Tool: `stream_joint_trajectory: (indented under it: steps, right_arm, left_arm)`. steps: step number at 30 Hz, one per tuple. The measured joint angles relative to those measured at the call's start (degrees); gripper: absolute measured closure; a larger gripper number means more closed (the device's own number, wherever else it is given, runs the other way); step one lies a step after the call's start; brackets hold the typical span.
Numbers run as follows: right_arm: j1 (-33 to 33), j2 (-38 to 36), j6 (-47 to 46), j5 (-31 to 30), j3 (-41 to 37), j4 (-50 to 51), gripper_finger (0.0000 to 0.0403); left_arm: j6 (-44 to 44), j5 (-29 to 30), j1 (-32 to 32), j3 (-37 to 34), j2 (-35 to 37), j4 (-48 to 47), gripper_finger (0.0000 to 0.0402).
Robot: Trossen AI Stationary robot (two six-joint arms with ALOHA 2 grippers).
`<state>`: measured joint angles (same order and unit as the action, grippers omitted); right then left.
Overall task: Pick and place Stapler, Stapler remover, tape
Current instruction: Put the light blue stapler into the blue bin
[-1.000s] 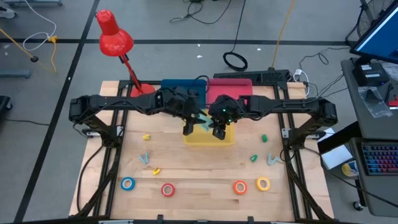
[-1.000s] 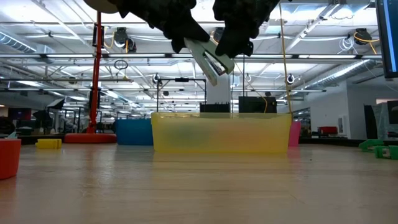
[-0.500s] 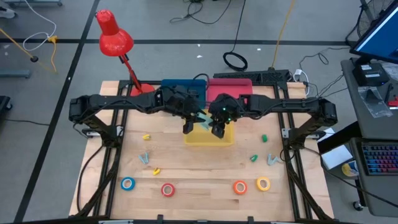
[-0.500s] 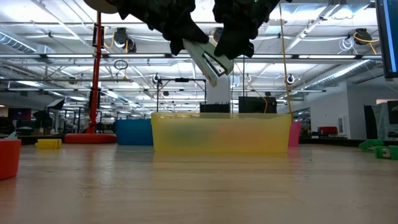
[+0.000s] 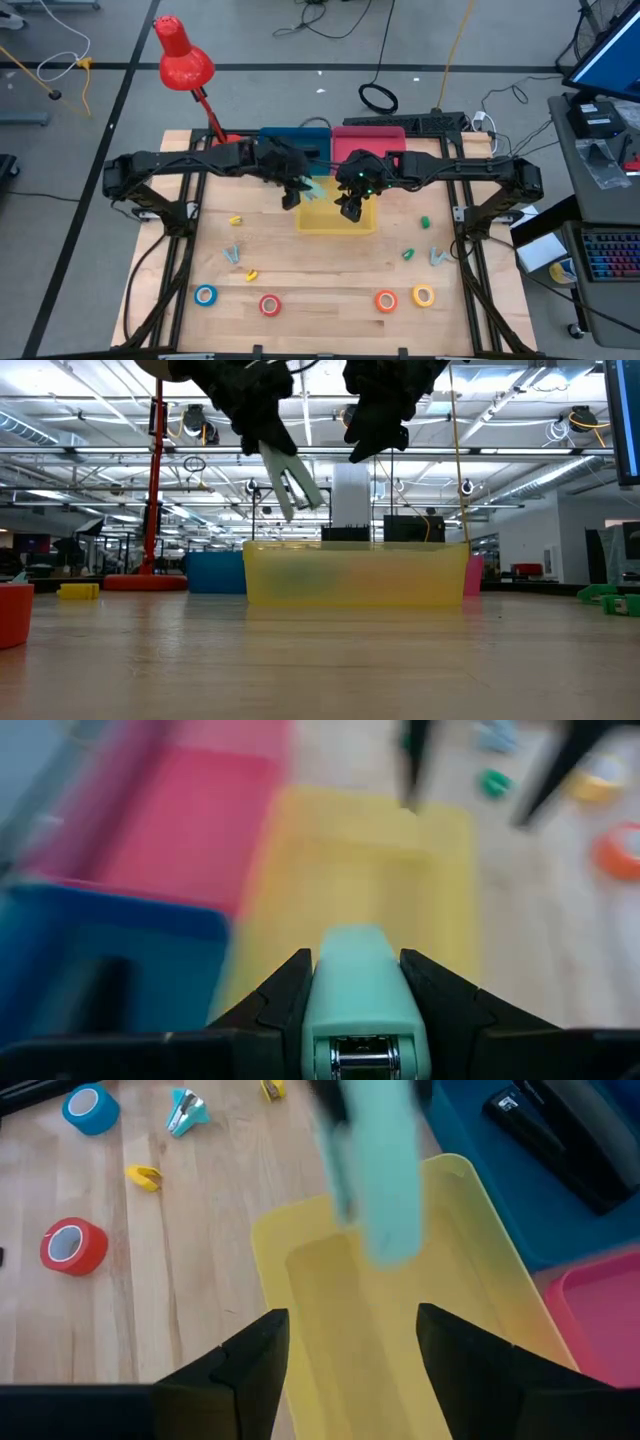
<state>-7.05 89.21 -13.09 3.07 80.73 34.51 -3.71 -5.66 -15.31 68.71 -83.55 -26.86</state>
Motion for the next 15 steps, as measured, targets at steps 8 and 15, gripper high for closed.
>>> stream_joint_trajectory:
  steps: [8,15]
  right_arm:
    - [0.0,0.0,0.2,0.1,0.0,0.0,0.0191]
    - [0.0,0.0,0.2,0.0,0.0,0.0,0.019]
  left_arm:
    - [-6.5,12.6,-7.2,0.0,5.2,-2.0,0.0272]
    - [-10.6,6.1,-17.1,0.0,3.3,2.3,0.0272]
